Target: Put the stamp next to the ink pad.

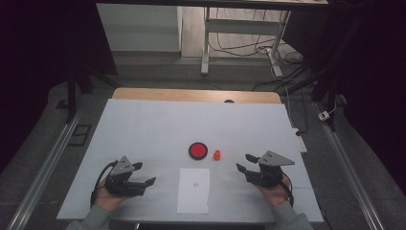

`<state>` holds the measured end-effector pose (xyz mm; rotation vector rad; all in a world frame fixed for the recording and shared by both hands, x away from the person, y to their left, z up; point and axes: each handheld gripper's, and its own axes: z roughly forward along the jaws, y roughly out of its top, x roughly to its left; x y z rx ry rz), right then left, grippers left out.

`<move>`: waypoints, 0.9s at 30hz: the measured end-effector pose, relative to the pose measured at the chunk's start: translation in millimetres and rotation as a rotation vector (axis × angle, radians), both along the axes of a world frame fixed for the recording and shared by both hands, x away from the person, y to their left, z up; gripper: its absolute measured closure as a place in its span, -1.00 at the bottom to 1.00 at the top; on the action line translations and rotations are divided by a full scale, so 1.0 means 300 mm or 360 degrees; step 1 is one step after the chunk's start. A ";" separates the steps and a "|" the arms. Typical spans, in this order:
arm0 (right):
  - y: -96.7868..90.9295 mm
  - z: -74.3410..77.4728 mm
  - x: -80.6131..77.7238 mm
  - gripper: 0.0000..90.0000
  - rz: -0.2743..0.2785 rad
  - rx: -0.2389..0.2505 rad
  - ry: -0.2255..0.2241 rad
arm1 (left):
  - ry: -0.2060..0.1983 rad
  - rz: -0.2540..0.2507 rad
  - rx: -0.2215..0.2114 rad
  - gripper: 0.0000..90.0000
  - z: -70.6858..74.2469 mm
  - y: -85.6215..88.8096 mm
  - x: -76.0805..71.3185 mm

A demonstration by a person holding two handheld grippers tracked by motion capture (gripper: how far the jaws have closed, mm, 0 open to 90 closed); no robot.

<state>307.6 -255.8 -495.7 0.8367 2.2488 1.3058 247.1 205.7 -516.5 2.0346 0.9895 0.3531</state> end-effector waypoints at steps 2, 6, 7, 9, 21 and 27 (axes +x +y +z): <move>-0.027 -0.008 -0.024 0.00 -0.0014 -0.0032 -0.0006 | 0.0002 -0.0002 0.0000 -0.49 -0.001 -0.001 0.000; -0.091 -0.018 -0.061 0.00 -0.0038 -0.0026 0.0010 | 0.0001 -0.0005 -0.0001 -0.49 -0.002 -0.002 0.000; -0.106 -0.020 -0.068 0.00 -0.0041 -0.0020 0.0012 | -0.0001 -0.0004 0.0000 -0.49 -0.002 -0.003 0.000; -0.132 -0.023 -0.082 0.00 -0.0052 -0.0021 0.0011 | -0.0005 -0.0005 0.0001 -0.49 -0.001 -0.004 -0.002; -0.153 -0.044 -0.068 -0.01 -0.0052 -0.0072 0.0019 | 0.0000 0.0003 -0.0001 -0.49 -0.002 -0.003 -0.001; -0.152 -0.038 -0.071 -0.01 -0.0053 -0.0082 0.0007 | 0.0000 0.0000 -0.0001 -0.49 -0.002 -0.001 -0.001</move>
